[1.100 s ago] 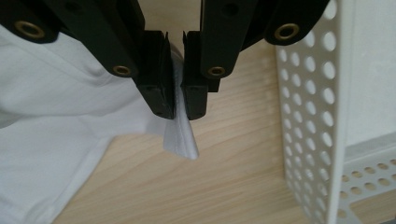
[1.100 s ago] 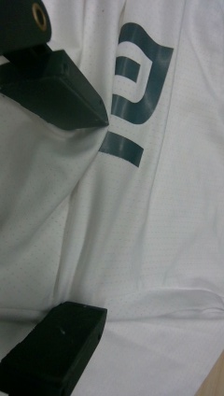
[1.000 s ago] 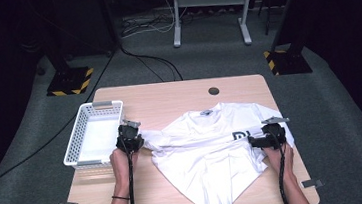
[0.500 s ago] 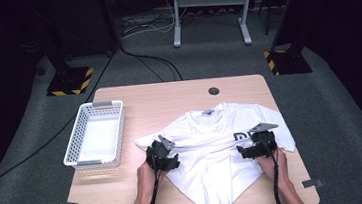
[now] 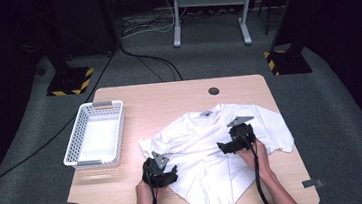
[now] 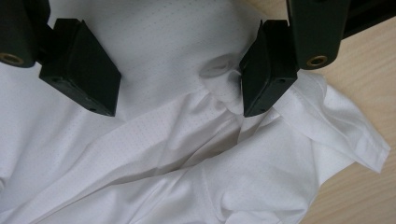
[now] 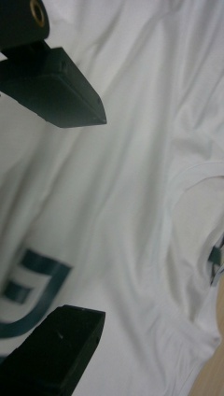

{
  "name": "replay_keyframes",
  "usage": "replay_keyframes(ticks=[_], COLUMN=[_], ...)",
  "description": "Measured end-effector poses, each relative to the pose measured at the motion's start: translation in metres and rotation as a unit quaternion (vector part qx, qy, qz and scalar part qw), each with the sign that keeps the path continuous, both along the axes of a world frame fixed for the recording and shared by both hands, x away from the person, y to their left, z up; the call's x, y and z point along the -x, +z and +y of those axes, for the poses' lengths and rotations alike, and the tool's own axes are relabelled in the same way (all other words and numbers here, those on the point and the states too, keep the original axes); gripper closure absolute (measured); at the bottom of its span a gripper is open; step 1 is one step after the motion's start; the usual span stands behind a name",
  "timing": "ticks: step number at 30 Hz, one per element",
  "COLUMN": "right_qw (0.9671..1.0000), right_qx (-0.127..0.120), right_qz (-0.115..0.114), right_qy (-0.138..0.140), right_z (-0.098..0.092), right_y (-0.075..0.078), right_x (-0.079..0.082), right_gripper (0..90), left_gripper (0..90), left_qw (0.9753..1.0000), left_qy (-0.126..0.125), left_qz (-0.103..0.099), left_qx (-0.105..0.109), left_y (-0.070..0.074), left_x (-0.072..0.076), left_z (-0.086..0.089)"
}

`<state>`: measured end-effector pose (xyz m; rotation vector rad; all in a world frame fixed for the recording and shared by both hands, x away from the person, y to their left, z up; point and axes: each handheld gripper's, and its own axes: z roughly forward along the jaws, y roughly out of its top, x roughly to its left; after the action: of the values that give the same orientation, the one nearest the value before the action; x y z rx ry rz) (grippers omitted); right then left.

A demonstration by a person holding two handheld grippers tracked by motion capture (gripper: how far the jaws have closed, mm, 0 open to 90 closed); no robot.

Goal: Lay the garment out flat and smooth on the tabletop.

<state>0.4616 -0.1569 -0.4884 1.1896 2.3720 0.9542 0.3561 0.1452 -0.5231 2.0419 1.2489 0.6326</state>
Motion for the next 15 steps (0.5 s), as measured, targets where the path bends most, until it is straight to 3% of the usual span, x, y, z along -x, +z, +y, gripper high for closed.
replay_keyframes(ticks=[3, 6, 9, 11, 15], right_qw=[0.9999, 0.9995, 0.999, 0.9994, 0.9996], right_qx=[0.009, 0.01, 0.014, 0.016, 0.014], right_qz=[0.01, 0.03, 0.04, 0.027, 0.022], right_qy=[-0.002, -0.009, -0.013, -0.013, -0.009], right_z=[0.014, 0.015, 0.01, 0.007, 0.004], right_y=[-0.006, -0.017, -0.026, -0.028, -0.03], right_x=[-0.021, -0.028, -0.022, -0.014, 0.001], right_gripper=[5.1, 5.0, 4.3, 4.4, 4.2], left_gripper=[26.7, 26.3, 26.3, 26.3, 26.2], left_qw=[1.0, 0.9999, 0.9999, 0.9998, 0.9997], left_qy=[0.003, 0.007, 0.01, 0.013, 0.017], left_qz=[0.0, 0.003, 0.002, 0.0, 0.0], left_qx=[0.002, 0.011, 0.012, 0.016, 0.017], left_y=[0.0, -0.001, -0.002, -0.002, -0.002], left_x=[0.002, 0.004, 0.009, 0.013, 0.02], left_z=[0.003, 0.008, 0.011, 0.013, 0.015])
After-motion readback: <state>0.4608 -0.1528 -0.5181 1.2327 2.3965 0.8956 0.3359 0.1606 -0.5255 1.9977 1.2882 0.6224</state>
